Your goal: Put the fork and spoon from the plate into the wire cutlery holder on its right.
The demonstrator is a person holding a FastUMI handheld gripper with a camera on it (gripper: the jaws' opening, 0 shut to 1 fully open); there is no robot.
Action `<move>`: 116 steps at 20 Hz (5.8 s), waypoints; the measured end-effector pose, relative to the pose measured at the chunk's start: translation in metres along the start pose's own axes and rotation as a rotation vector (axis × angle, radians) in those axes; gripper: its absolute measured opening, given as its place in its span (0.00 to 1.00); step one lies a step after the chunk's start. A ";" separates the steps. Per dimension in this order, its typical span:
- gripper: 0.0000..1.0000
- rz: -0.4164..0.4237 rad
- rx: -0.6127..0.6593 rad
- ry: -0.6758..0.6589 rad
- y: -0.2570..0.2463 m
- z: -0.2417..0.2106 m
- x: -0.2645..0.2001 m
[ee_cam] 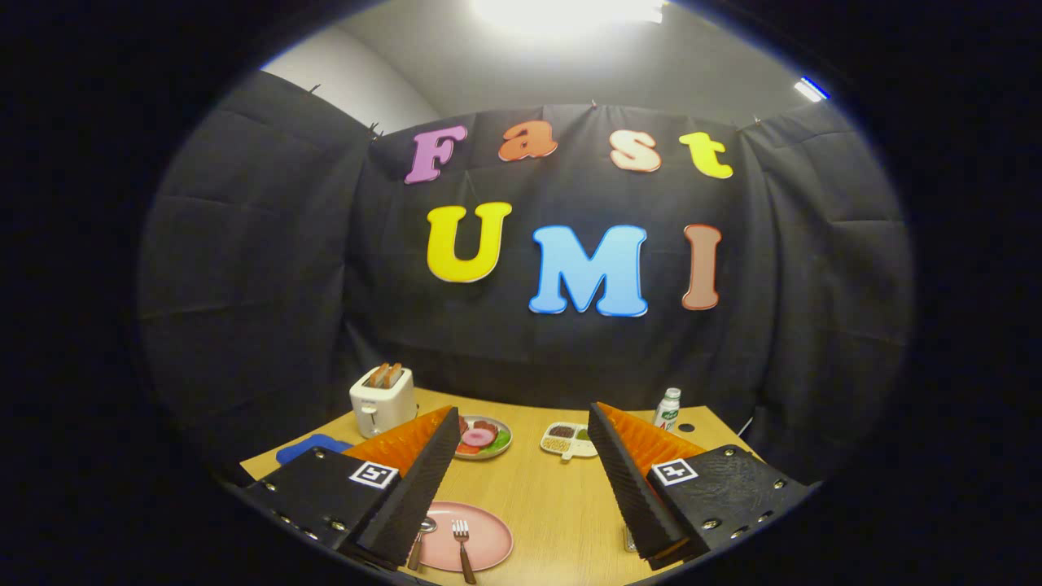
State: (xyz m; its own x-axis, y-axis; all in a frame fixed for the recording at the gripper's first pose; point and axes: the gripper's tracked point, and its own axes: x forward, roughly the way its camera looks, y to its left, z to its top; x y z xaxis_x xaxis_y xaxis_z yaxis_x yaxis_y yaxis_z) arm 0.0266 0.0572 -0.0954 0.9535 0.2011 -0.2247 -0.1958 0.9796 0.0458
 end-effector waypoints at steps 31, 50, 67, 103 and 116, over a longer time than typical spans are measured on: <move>0.09 0.285 0.026 0.927 0.079 -0.299 0.024; 0.09 0.080 0.173 0.700 -0.054 -0.179 0.011; 0.09 -0.177 0.237 0.938 -0.202 -0.220 -0.049; 0.26 0.022 0.177 0.431 -0.053 -0.095 0.044; 0.26 0.294 0.117 0.654 0.099 -0.197 0.044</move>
State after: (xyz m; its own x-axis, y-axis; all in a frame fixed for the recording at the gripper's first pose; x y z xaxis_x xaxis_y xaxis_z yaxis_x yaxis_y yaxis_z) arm 0.0039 0.1629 -0.2921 0.5259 0.4511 -0.7211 -0.3627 0.8858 0.2896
